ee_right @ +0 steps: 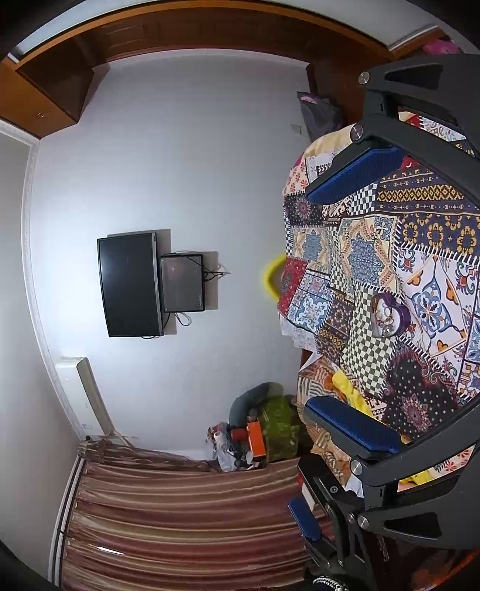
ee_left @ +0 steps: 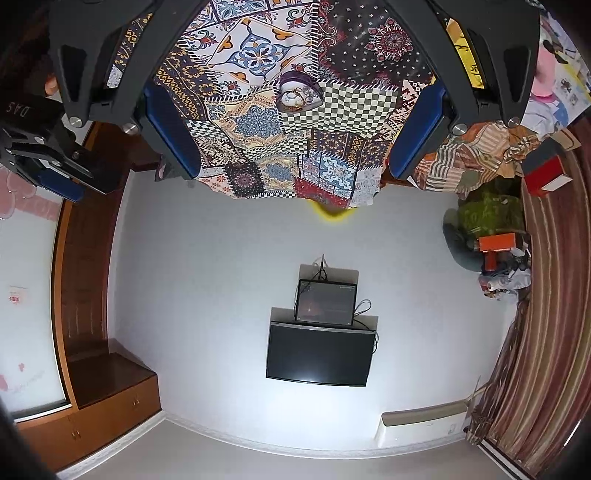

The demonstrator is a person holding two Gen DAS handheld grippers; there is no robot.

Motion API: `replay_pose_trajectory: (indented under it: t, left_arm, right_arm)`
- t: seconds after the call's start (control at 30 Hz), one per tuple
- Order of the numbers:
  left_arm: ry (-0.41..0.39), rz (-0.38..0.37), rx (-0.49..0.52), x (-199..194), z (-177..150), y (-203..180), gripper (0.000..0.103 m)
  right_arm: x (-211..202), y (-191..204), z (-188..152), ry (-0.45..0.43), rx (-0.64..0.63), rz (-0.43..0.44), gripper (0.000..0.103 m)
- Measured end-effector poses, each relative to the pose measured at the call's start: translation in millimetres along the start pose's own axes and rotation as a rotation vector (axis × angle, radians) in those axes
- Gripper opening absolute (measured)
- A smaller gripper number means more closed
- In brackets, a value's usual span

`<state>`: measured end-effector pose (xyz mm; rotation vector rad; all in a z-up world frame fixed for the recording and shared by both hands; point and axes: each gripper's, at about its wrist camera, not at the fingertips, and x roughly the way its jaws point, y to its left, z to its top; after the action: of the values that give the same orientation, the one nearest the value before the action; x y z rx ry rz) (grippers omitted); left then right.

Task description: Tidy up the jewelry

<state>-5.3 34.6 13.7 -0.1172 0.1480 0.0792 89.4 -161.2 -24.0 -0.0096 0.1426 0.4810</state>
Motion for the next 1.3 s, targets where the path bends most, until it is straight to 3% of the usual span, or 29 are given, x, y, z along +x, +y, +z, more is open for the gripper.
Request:
replay_pose_trajectory:
  t: [1.3]
  left_arm:
    - [0.013, -0.043, -0.007, 1.9, -0.1, 2.3, 0.102]
  right_arm:
    - [-1.6, 4.1, 1.0, 0.016, -0.005, -0.001, 0.103]
